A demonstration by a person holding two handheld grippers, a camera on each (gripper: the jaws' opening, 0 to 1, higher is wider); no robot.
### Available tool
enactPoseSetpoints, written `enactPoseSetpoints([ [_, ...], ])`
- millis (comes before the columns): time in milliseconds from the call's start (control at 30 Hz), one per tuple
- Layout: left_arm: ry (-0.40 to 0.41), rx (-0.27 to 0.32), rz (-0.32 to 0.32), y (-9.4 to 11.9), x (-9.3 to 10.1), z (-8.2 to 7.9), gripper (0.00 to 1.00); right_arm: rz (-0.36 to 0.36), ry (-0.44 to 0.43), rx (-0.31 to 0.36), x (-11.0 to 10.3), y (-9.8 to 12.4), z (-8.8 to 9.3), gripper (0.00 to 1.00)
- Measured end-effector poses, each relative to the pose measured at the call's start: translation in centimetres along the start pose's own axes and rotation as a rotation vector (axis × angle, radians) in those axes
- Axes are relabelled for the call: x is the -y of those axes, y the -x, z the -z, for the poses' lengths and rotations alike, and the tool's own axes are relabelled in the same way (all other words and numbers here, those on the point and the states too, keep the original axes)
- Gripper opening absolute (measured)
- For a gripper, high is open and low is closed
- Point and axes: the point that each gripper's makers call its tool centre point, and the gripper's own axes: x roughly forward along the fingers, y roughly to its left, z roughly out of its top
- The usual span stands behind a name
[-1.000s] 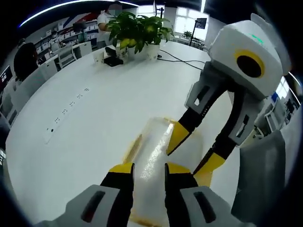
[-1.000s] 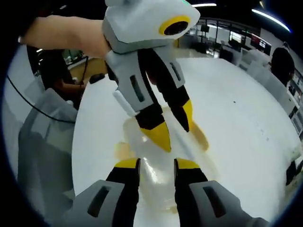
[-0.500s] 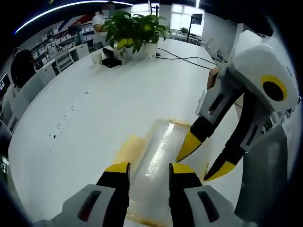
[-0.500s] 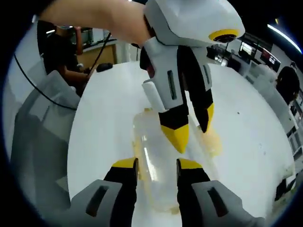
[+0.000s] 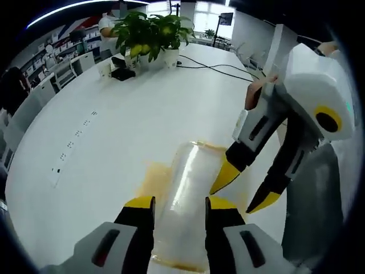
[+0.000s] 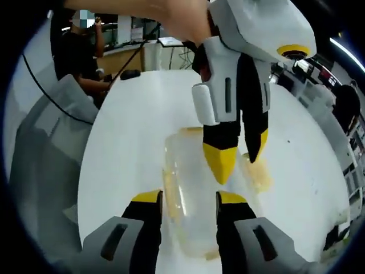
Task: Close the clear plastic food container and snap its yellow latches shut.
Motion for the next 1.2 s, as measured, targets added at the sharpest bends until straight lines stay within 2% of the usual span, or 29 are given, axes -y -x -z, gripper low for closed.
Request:
enactPoseSetpoints([
  [133,0.001,-0.006,0.048,-0.4,-0.2,-0.1,0.29,-0.003,0.007,0.002,0.0,-0.2,-0.2,0.33],
  [333,-0.04,-0.064,0.1,-1.2,-0.1,0.6,0.29,0.0,0.026,-0.001,0.0,-0.4,-0.3,0.33],
  [500,-0.027,-0.066,0.147,-1.5,0.0,0.2,0.3,0.014,0.06,-0.008,-0.2,-0.6,-0.3,0.33],
  [800,-0.055,-0.121,0.191,-1.7,0.4,0.1,0.3,0.089,0.223,-0.068,-0.4,-1.0,0.1,0.35],
  [967,-0.076,-0.165,0.208,-1.9,0.7,0.0,0.3,0.127,0.283,-0.095,-0.4,-1.3,0.2,0.35],
  [1100,-0.112,-0.199,0.239,-2.0,0.9,0.0,0.3,0.131,0.281,-0.093,-0.2,-1.2,0.2,0.35],
  [1200,-0.133,-0.2,0.263,-2.0,1.0,0.0,0.31,0.135,0.28,-0.093,-0.2,-1.2,0.2,0.35],
])
